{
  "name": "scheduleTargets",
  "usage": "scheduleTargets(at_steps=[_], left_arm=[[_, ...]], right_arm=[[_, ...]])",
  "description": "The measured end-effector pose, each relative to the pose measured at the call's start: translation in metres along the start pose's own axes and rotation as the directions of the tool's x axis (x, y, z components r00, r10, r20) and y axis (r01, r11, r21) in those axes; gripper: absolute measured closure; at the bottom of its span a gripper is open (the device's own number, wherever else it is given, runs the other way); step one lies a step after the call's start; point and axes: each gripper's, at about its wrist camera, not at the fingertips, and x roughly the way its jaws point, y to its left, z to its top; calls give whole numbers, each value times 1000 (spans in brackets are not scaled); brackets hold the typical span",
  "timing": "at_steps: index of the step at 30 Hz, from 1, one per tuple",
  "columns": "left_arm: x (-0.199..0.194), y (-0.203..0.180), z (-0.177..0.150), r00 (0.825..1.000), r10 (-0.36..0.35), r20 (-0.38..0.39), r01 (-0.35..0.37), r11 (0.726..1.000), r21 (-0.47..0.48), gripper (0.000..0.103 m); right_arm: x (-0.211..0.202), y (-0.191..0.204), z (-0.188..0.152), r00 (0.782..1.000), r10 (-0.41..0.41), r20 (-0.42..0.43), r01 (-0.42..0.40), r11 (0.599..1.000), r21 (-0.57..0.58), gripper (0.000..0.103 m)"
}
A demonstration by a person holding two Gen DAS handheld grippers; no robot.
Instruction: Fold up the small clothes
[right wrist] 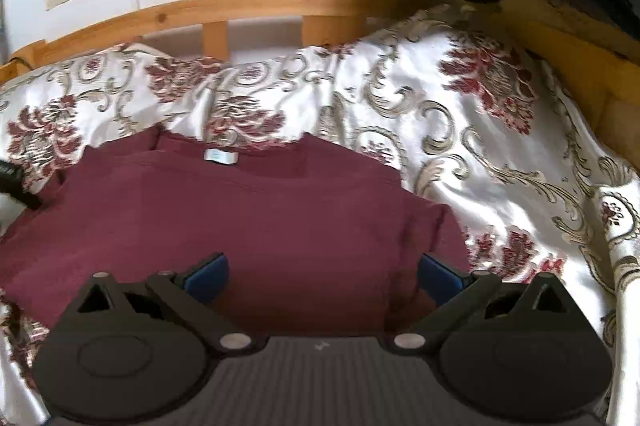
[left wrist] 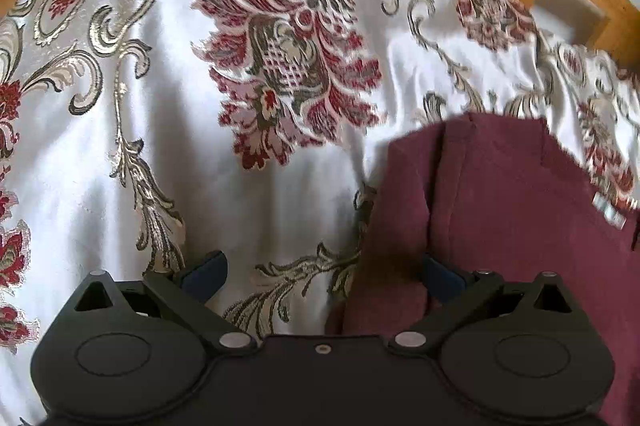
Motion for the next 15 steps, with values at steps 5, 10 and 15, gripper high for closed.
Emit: scheduleTargets(at_steps=[5, 10, 15], left_arm=[[-3, 13, 6, 998, -55, 22, 57, 994, -95, 1], [-2, 11, 5, 995, -104, 2, 104, 991, -86, 1], [4, 2, 0, 986, -159, -56, 156, 986, -50, 1]], right_arm=[[-7, 25, -5, 997, 76, -1, -76, 997, -30, 0], [-6, 56, -16, 994, 107, -39, -111, 986, -122, 0], [9, 80, -36, 997, 19, -77, -39, 963, -267, 0]])
